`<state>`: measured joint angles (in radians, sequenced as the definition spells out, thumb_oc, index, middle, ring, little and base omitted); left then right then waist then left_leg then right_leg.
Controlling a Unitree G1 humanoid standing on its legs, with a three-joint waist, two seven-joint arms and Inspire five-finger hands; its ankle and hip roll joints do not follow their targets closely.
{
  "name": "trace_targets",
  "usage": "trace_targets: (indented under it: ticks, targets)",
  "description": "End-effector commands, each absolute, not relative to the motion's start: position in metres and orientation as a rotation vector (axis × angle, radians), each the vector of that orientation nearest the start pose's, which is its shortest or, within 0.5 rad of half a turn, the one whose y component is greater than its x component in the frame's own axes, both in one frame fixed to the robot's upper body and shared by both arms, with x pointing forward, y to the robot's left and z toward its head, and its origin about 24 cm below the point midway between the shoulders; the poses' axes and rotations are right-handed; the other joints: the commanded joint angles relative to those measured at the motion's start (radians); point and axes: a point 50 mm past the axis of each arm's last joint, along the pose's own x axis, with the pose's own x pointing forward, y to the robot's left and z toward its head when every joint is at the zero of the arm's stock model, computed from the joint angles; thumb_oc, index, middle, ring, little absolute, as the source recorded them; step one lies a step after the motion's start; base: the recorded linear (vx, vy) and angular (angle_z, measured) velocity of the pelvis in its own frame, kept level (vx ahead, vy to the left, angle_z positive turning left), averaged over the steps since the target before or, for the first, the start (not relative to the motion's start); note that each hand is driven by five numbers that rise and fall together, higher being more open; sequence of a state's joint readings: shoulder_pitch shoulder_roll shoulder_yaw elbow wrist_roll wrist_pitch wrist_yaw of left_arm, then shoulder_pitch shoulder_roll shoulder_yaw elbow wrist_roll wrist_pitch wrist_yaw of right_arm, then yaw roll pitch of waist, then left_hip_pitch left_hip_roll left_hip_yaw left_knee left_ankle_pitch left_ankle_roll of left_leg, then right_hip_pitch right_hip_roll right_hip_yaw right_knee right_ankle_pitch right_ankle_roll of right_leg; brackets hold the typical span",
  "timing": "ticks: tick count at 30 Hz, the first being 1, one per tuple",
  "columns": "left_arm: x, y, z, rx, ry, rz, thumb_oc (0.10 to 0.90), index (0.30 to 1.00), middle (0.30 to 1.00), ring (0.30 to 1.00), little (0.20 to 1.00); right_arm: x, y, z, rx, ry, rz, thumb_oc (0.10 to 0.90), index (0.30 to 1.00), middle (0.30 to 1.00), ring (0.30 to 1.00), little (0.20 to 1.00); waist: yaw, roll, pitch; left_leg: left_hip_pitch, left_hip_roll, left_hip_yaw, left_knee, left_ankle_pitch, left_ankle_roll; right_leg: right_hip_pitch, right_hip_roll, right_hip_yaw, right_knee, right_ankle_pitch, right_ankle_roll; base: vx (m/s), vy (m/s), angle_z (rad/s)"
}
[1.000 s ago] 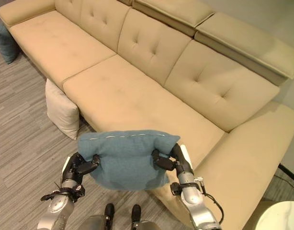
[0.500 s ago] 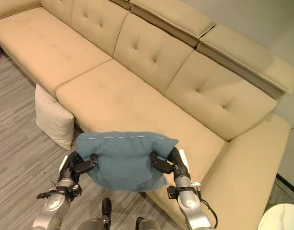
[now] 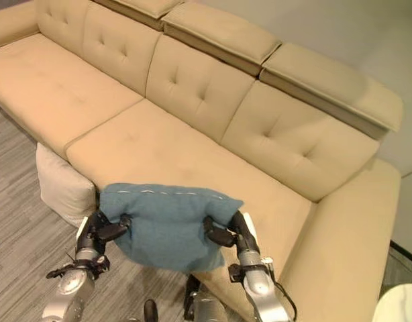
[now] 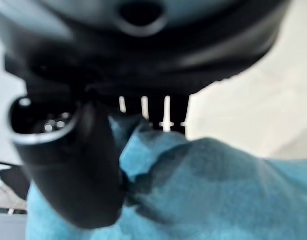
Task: Pick up all the scattered cushions and arrange them neatly on the sofa.
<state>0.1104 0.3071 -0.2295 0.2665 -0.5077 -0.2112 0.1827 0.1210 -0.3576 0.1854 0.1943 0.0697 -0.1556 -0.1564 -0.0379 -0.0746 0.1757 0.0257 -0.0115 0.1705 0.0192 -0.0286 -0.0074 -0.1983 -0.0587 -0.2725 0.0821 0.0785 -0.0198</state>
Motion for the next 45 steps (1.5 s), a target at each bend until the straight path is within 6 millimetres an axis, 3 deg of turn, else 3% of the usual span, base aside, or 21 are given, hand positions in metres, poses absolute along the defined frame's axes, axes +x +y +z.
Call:
trace_targets:
  ticks: [1,5,9,13,14,20,26,28,30,32,39,45]
  targets:
    - [0.241,0.16,0.039,-0.191,-0.124,-0.094,0.4,0.3,0.3,0.3,0.3,0.244,-0.195,0.054,-0.192,-0.193,-0.032,0.4,0.3,0.3,0.3,0.3,-0.003,-0.041,-0.092,-0.066,0.028,-0.01,0.257,-0.123,-0.04,0.124,-0.009,0.015,-0.07,-0.056,0.115,0.05,-0.026,0.2]
    - [0.243,0.158,0.044,-0.221,-0.147,-0.08,0.4,0.3,0.3,0.3,0.3,0.244,-0.195,0.054,-0.19,-0.188,-0.031,0.4,0.3,0.3,0.3,0.3,0.007,-0.051,-0.09,-0.133,0.035,-0.059,0.267,-0.127,-0.038,0.155,-0.004,0.057,-0.102,-0.064,0.11,0.07,0.002,-0.25]
    - [0.249,0.155,0.055,-0.238,-0.194,-0.075,0.4,0.3,0.3,0.3,0.3,0.247,-0.196,0.056,-0.195,-0.196,-0.044,0.4,0.3,0.3,0.3,0.3,0.033,-0.039,-0.071,-0.19,0.031,-0.19,0.092,-0.01,-0.062,0.189,0.028,0.127,-0.143,-0.066,0.112,0.09,0.048,-0.57]
    - [0.251,0.152,0.06,-0.248,-0.215,-0.083,0.4,0.3,0.3,0.3,0.3,0.251,-0.197,0.058,-0.203,-0.205,-0.058,0.4,0.3,0.3,0.3,0.3,0.04,-0.016,-0.07,-0.216,0.027,-0.252,0.019,0.024,-0.067,0.206,0.043,0.178,-0.147,-0.082,0.113,0.09,0.084,-0.52]
    - [0.25,0.152,0.058,-0.245,-0.206,-0.087,0.4,0.3,0.3,0.3,0.3,0.25,-0.197,0.059,-0.212,-0.208,-0.054,0.4,0.3,0.3,0.3,0.3,0.039,-0.001,-0.078,-0.185,0.036,-0.252,-0.021,0.037,-0.067,0.211,0.049,0.188,-0.147,-0.087,0.113,0.08,0.095,-0.51]
    - [0.248,0.154,0.051,-0.202,-0.166,-0.122,0.4,0.3,0.3,0.3,0.3,0.25,-0.198,0.061,-0.245,-0.214,-0.061,0.4,0.3,0.3,0.3,0.3,0.027,0.009,-0.102,-0.113,0.038,-0.173,-0.03,0.023,-0.052,0.226,0.011,0.241,-0.132,-0.091,0.127,0.16,0.19,-0.56]
    - [0.256,0.159,0.066,-0.146,-0.227,-0.093,0.4,0.3,0.3,0.3,0.3,0.261,-0.184,0.078,-0.292,-0.301,-0.089,0.4,0.3,0.3,0.3,0.3,0.007,0.028,-0.106,-0.085,0.022,-0.06,-0.05,-0.009,-0.006,0.149,-0.022,0.344,-0.081,-0.068,0.182,0.03,0.171,-0.68]
    - [0.261,0.16,0.075,-0.125,-0.268,-0.085,0.4,0.3,0.3,0.3,0.3,0.269,-0.175,0.088,-0.278,-0.348,-0.076,0.4,0.3,0.3,0.3,0.3,0.01,0.033,-0.095,-0.088,0.023,-0.026,-0.05,-0.015,0.001,0.112,-0.029,0.339,-0.061,-0.054,0.195,-0.04,0.122,-0.63]
    - [0.267,0.159,0.086,-0.109,-0.319,-0.079,0.4,0.3,0.3,0.3,0.3,0.275,-0.164,0.097,-0.254,-0.394,-0.061,0.4,0.3,0.3,0.3,0.3,0.024,0.031,-0.091,-0.096,0.027,0.016,-0.054,-0.021,0.003,0.073,-0.05,0.261,-0.066,-0.026,0.207,-0.07,0.03,-1.02]
    - [0.269,0.158,0.089,-0.104,-0.333,-0.08,0.4,0.3,0.3,0.3,0.3,0.276,-0.163,0.101,-0.257,-0.41,-0.065,0.4,0.3,0.3,0.3,0.3,0.022,0.031,-0.097,-0.097,0.029,0.024,-0.056,-0.021,0.003,0.068,-0.051,0.25,-0.076,-0.019,0.209,0.02,-0.007,-0.69]
    - [0.292,0.143,0.126,-0.109,-0.471,-0.091,0.4,0.3,0.3,0.3,0.3,0.292,-0.157,0.134,-0.248,-0.533,-0.085,0.4,0.3,0.3,0.3,0.3,0.012,0.041,-0.13,-0.079,0.023,0.018,-0.106,-0.015,-0.004,0.08,-0.046,0.233,-0.166,0.008,0.205,0.08,-0.014,-0.18]
    - [0.321,0.125,0.174,-0.092,-0.614,-0.08,0.4,0.3,0.3,0.3,0.3,0.315,-0.144,0.177,-0.226,-0.677,-0.102,0.4,0.3,0.3,0.3,0.3,0.006,0.058,-0.115,-0.139,0.031,-0.009,-0.106,0.007,-0.022,0.03,-0.037,0.216,-0.169,0.006,0.208,-0.03,-0.043,0.07]
